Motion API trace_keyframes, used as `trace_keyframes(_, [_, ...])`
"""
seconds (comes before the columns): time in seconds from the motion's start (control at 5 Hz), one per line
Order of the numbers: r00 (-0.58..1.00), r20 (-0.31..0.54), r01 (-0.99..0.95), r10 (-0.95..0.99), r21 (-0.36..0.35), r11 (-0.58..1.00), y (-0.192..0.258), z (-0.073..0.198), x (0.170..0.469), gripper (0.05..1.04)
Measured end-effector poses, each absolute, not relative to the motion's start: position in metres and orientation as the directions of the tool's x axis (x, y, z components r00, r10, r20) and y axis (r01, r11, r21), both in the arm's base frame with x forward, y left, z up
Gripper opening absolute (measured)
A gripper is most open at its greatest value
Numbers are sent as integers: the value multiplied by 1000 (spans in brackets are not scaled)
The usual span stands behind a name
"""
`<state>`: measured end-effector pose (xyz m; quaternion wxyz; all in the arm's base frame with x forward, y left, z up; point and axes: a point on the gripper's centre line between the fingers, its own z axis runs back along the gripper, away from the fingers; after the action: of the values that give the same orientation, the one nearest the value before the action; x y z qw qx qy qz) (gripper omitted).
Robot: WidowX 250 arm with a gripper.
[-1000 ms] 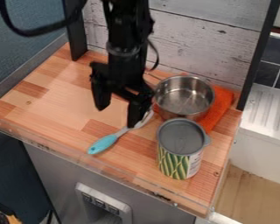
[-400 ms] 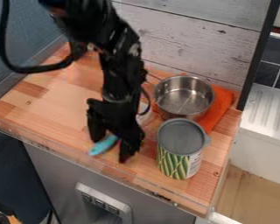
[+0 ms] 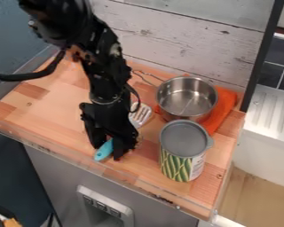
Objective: Move the spatula in the upper left corner of the table
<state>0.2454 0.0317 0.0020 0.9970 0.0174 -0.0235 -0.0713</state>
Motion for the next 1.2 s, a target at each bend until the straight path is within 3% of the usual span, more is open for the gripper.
trace_keyframes(0.2, [988,47,143,-145,38,989,32,2,243,394])
trace_keyframes(0.4, [989,44,136,-138,40,990,33,3,241,328])
trace_keyframes(0.8, [998,32,42,-46,103,994,73,41,245,328])
trace_keyframes(1.0, [998,58,-29,24,93,995,107,48,260,328])
trace_keyframes(1.2, [999,22,-37,35,96,995,130,32,275,328])
